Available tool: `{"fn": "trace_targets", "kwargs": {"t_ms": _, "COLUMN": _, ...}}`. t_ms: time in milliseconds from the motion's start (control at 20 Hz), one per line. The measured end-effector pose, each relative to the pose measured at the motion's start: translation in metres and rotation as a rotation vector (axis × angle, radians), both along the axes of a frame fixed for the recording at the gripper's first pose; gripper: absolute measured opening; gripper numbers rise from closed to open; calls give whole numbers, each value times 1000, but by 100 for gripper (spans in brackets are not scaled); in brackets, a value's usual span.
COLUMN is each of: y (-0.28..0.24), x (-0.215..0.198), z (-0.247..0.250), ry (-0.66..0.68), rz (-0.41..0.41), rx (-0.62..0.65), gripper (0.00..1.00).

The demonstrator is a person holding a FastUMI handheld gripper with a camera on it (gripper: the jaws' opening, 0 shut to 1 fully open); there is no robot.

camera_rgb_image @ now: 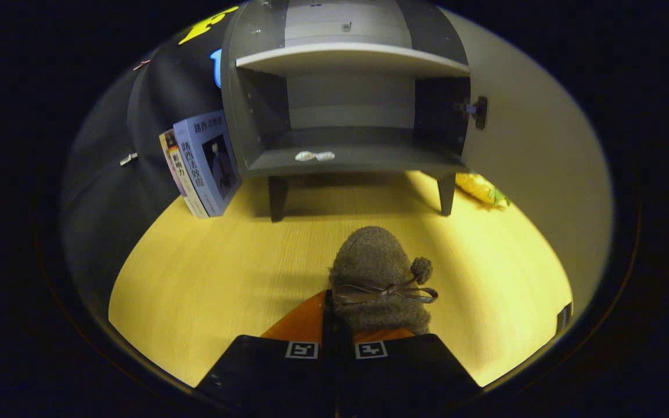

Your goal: Open the shoe cabinet door, grab the shoes and put them into the shoe cabinet, then close the shoe cabinet door.

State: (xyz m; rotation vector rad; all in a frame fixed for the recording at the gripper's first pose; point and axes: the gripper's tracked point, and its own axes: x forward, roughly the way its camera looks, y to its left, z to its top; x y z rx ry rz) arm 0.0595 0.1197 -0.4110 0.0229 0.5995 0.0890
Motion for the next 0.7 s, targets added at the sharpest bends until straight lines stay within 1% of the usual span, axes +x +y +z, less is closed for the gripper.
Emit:
{"fn": "trace_targets", "kwargs": {"t_ms": 100, "y": -5, "x": 10, "z": 36, "ry": -27, "rz": 11, "rx": -10, "gripper": 9}}
{"fn": "trace_targets", "kwargs": {"t_ms": 200, "y": -11, "x": 21, "z": 77, "ry": -57, "rz": 4, "rx": -3, "gripper": 9}}
{"fn": "trace_targets", "kwargs": {"t_ms": 500, "y": -24, "x": 56, "z": 199, "ry": -155, "rz": 6, "rx": -48, "gripper": 8}}
{"fn": "trace_targets", "kwargs": {"t_ms": 700, "y": -18, "x": 88, "z": 268, "ry": -201, "rz": 12, "rx": 41, "gripper": 8}}
